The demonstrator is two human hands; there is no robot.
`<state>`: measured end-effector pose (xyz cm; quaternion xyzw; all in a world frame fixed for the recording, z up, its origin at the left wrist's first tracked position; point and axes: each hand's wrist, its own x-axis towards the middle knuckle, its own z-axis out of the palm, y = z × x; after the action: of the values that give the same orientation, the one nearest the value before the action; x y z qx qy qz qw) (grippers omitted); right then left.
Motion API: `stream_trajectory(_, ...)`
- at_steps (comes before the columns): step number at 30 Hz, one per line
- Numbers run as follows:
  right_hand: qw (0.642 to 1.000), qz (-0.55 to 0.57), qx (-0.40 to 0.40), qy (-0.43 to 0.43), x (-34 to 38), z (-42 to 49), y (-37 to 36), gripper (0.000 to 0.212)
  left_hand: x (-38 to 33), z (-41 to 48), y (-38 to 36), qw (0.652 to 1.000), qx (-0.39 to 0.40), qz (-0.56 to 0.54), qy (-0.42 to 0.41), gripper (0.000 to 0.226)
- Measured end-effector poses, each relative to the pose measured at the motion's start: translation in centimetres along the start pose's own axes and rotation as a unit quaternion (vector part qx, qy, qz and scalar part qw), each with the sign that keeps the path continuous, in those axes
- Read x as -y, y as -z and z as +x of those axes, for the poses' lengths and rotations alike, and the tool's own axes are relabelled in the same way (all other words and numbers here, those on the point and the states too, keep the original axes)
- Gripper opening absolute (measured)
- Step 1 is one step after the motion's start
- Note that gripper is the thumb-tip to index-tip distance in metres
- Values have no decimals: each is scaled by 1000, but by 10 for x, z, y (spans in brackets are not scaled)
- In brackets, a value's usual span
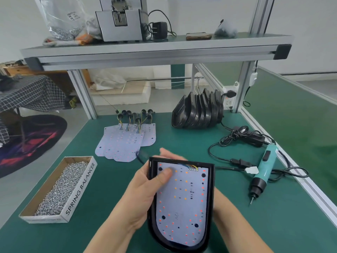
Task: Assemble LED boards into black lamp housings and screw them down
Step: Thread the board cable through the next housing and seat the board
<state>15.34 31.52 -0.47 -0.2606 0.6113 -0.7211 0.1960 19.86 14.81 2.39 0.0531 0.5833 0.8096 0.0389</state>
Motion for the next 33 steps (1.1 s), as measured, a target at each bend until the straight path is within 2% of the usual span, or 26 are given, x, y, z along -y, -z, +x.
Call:
stream_trajectory(2, 1000, 0, 1, -10, 1, 7, -7, 47, -1, -1, -1, 999, 33, 14, -4, 36)
stream_trajectory(4, 996, -82, -35, 32, 4, 11, -7, 46, -5, -3, 3, 998, 47, 39, 1, 37)
stream_trajectory(7, 960, -260, -32, 101, 8, 22, -4, 34, -9, -8, 9, 992, 92, 85, -8, 31)
stream_trajectory(9, 950, -301, -11, 79, 9, 26, -5, 31, -11, -9, 10, 988, 113, 100, -25, 28)
stream_trajectory(11, 934, -336, -11, 121, 11, 23, -4, 23, -15, -10, 11, 986, 128, 103, -36, 31)
stream_trajectory(12, 932, -329, -18, 150, 10, 20, -3, 16, -17, -11, 12, 985, 138, 95, -37, 32)
stream_trajectory(14, 959, -238, -51, 144, 10, 14, 0, 4, -22, -10, 15, 983, 163, 72, -45, 30)
stream_trajectory(15, 973, -181, -57, 134, 10, 14, 1, 9, -24, -8, 17, 983, 170, 61, -46, 30)
stream_trajectory(18, 990, -95, 5, 107, 14, 16, -3, 60, -25, -1, 21, 983, 179, 43, -23, 34)
stream_trajectory(19, 989, -99, 34, 105, 15, 18, -5, 65, -26, 2, 22, 981, 188, 44, -18, 34)
stream_trajectory(21, 987, -121, 44, 98, 18, 22, -7, 54, -27, 8, 22, 977, 208, 45, -19, 31)
stream_trajectory(23, 985, -138, 14, 100, 22, 23, -1, 40, -28, 11, 26, 976, 213, 41, -22, 29)
stream_trajectory(26, 973, -192, -71, 110, 32, 20, 16, 16, -27, 17, 43, 984, 158, 76, -29, 26)
stream_trajectory(29, 946, -285, -125, 88, 42, 16, 25, 12, -25, 22, 63, 986, 126, 104, -39, 24)
stream_trajectory(31, 935, -326, -113, 83, 47, 15, 24, 20, -20, 25, 70, 989, 116, 84, -43, 25)
stream_trajectory(33, 949, -306, -55, 58, 49, 12, 24, 17, -11, 29, 74, 993, 96, 61, -35, 41)
